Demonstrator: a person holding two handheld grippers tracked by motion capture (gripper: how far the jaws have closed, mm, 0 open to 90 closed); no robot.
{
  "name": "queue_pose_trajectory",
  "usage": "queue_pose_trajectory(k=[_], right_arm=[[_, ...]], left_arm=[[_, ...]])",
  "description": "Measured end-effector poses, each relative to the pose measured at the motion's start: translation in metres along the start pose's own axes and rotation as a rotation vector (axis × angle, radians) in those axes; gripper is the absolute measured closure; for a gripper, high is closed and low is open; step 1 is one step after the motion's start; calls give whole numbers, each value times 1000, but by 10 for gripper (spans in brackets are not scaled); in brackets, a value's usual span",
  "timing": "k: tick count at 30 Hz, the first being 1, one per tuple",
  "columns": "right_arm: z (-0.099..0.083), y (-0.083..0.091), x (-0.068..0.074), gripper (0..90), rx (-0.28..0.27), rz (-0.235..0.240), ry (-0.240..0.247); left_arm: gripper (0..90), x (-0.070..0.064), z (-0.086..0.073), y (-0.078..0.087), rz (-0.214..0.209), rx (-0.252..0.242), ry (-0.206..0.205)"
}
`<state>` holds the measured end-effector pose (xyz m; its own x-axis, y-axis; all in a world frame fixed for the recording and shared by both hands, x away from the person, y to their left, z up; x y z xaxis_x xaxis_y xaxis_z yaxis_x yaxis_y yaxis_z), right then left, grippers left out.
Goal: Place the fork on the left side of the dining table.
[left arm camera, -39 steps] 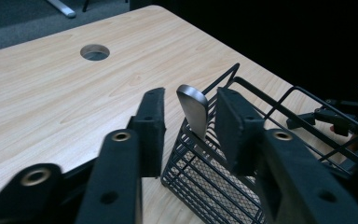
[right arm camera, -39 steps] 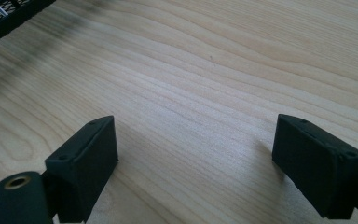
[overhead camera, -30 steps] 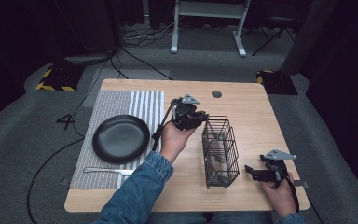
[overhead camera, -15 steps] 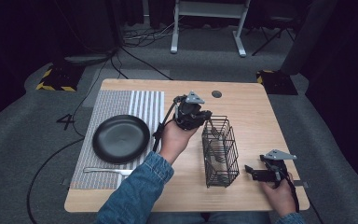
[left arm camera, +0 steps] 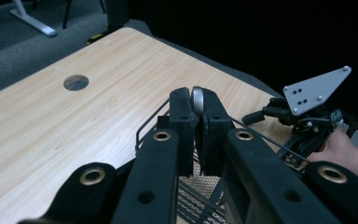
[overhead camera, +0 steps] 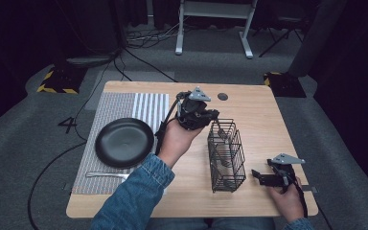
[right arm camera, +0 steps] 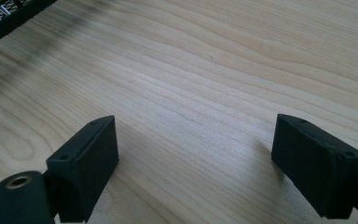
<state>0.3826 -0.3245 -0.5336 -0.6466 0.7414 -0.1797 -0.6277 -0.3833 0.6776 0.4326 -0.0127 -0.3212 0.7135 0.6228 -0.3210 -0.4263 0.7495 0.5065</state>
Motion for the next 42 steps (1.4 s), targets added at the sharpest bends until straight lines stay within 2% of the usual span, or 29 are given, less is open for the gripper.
queue_pose_trajectory(k=[10, 15, 24, 28, 32, 37, 42], right_arm=[[0, 0, 0, 146, 0, -1, 1], [0, 0, 0, 147, 0, -1, 2], [0, 0, 0, 149, -1, -1, 3], [0, 0, 0, 150, -1, -1, 3], [0, 0, 0, 151, -1, -2, 3], [0, 0, 0, 151, -1, -2, 3], [0, 0, 0, 151, -1, -2, 3]], left_arm=[[862, -1, 11, 20, -22, -33, 5], [862, 1, 17, 27, -16, -46, -2], [862, 10, 26, 41, -2, -82, 10], [863, 18, 30, 50, 17, -92, 9], [862, 32, 32, 59, 37, -114, 36], [862, 44, 35, 64, 55, -129, 58], [862, 57, 43, 73, 83, -158, 79]])
Point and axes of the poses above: each handheld gripper's, and its own axes: y roughly backward along the jaws, z roughly out of its top, x roughly to its left, the point moved 4 cm from there along -y, roughly forward along the jaws, and after that the axes turned 13 degrees about y, right-handed, at the moved point
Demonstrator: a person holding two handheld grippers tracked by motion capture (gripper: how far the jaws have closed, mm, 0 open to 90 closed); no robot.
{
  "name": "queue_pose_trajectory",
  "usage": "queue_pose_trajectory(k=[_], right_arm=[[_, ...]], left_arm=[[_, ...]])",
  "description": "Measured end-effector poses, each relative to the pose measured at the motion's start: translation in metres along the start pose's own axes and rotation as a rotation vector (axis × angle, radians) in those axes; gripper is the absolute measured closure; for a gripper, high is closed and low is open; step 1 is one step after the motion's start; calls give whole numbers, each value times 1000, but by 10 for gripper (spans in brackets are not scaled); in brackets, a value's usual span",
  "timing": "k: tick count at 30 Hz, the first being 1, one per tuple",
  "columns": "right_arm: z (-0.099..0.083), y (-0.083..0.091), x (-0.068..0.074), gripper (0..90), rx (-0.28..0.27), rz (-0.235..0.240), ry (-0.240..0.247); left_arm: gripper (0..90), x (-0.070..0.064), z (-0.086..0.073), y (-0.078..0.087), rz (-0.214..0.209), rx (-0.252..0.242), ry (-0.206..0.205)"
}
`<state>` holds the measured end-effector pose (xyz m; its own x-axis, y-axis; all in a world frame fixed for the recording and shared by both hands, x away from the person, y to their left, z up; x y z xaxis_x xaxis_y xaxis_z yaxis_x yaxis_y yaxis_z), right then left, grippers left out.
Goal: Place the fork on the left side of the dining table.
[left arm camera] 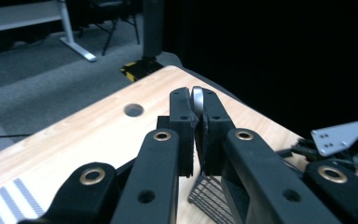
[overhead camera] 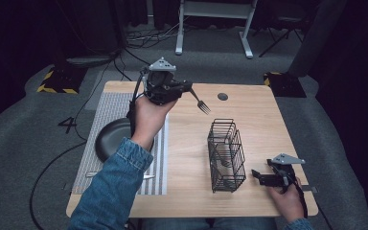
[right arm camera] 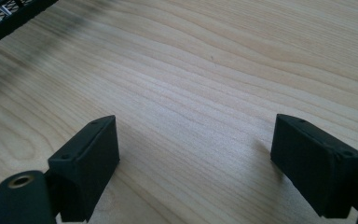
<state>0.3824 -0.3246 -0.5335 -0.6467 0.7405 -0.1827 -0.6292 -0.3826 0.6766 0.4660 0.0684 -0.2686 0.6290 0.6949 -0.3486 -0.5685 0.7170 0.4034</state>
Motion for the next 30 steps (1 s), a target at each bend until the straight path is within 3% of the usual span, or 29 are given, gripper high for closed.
queue_pose_trajectory(k=[16, 30], right_arm=[[0, 0, 0, 151, 0, 0, 0], [0, 0, 0, 151, 0, 0, 0]], left_arm=[[862, 55, 19, 18, 93, -61, 73], [862, 112, 20, 35, 192, -76, 150]])
Point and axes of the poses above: each handheld gripper's, and its own axes: y roughly backward along the jaws, z roughly out of its top, x roughly to its left, the point moved 4 cm from there along -y, roughly forward along the jaws, and after that the axes turned 13 degrees about y, right-handed, at the moved point
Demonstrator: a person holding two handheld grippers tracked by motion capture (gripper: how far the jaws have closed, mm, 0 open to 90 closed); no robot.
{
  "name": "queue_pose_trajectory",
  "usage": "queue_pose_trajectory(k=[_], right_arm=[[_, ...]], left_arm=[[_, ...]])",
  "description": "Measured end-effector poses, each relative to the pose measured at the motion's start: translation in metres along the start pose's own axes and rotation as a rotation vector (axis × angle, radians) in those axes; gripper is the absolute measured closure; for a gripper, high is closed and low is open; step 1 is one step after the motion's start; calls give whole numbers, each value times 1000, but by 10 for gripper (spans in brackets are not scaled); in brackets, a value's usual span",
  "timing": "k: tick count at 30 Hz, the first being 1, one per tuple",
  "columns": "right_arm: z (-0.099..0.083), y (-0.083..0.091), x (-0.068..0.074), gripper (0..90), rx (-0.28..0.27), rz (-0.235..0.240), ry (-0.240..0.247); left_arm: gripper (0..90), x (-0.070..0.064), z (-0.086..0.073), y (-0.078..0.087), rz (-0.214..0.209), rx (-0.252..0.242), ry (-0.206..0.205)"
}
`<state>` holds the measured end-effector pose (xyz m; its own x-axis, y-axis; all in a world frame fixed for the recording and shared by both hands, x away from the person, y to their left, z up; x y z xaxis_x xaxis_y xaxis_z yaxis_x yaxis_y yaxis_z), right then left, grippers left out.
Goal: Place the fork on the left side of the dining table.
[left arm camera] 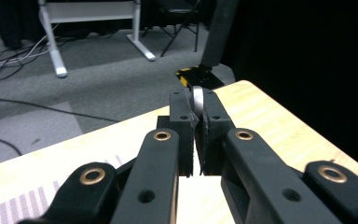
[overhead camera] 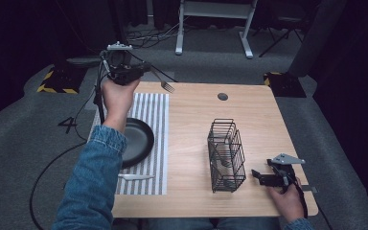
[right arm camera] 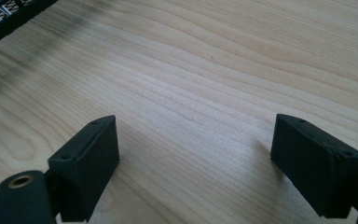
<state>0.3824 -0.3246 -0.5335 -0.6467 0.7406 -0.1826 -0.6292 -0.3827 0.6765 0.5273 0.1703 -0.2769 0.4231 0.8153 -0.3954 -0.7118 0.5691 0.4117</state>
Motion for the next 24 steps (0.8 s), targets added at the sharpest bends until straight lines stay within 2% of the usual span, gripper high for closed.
queue_pose_trajectory(k=[8, 11, 24], right_arm=[[0, 0, 0, 151, 0, 0, 0], [0, 0, 0, 151, 0, 0, 0], [0, 0, 0, 151, 0, 0, 0]], left_arm=[[862, 26, -1, 5, 39, -6, 29], [862, 36, -4, 5, 50, -6, 56], [862, 73, -24, -15, 120, 57, 128]])
Point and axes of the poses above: each handheld gripper's, and its own axes: y roughly backward along the jaws, z roughly out of its top, x roughly to its left, the point moved 4 cm from there along -y, roughly forward along the jaws, and after that the axes turned 13 degrees about y, right-handed, at the moved point
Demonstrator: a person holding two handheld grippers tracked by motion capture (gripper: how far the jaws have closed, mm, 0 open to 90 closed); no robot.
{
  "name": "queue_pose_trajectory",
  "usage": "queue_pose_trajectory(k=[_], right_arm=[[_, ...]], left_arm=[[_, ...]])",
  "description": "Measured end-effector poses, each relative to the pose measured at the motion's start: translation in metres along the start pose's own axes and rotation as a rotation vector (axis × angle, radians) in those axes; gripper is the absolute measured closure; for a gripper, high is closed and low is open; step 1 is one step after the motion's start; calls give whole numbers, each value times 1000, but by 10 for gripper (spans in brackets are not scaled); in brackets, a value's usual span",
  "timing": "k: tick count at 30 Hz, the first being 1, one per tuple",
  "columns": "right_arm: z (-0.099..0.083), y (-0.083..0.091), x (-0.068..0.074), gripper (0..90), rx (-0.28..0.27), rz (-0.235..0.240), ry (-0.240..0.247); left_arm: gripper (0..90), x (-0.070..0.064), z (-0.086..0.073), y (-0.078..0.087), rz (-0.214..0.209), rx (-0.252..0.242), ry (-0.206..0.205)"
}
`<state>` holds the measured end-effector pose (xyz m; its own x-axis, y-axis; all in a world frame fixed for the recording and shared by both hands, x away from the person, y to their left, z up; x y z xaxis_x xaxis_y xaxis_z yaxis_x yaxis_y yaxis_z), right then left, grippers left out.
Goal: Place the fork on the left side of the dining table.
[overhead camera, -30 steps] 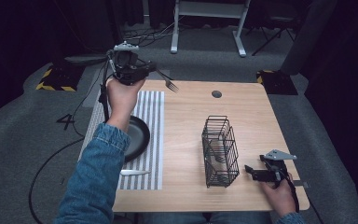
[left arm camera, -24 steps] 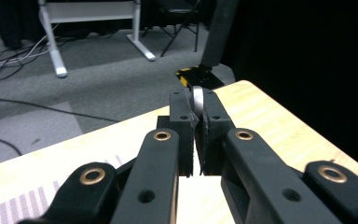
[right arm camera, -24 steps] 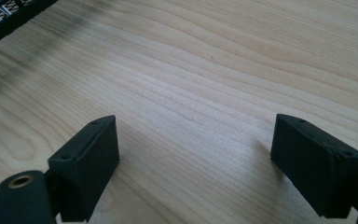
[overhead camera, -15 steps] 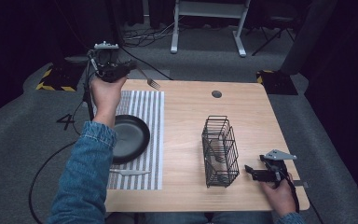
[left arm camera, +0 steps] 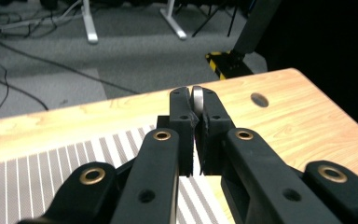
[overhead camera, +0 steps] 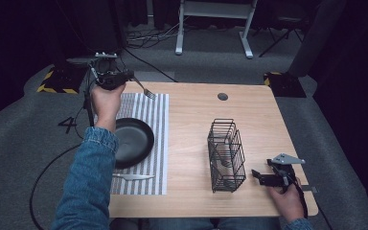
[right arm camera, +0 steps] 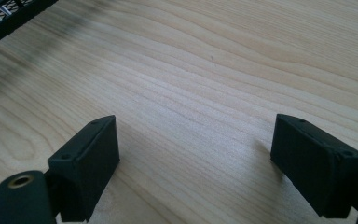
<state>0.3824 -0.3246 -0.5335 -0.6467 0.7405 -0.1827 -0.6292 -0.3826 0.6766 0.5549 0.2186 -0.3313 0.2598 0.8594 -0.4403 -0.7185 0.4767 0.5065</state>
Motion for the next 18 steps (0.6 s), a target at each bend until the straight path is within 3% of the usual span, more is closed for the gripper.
queue_pose_trajectory(k=[11, 18], right_arm=[[0, 0, 0, 151, 0, 0, 0], [0, 0, 0, 151, 0, 0, 0]], left_arm=[[862, 27, -21, -23, 31, 72, 72], [862, 34, -31, -33, 39, 115, 89]])
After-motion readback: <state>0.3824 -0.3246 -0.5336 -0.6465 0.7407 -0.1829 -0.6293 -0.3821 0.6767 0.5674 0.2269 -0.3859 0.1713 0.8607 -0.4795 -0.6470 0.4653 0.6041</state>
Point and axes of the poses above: each handheld gripper's, and its own axes: y roughly backward along the jaws, z roughly out of its top, x roughly to its left, the point moved 4 cm from there along -y, roughly forward along the jaws, and after that the axes turned 13 degrees about y, right-handed, at the moved point
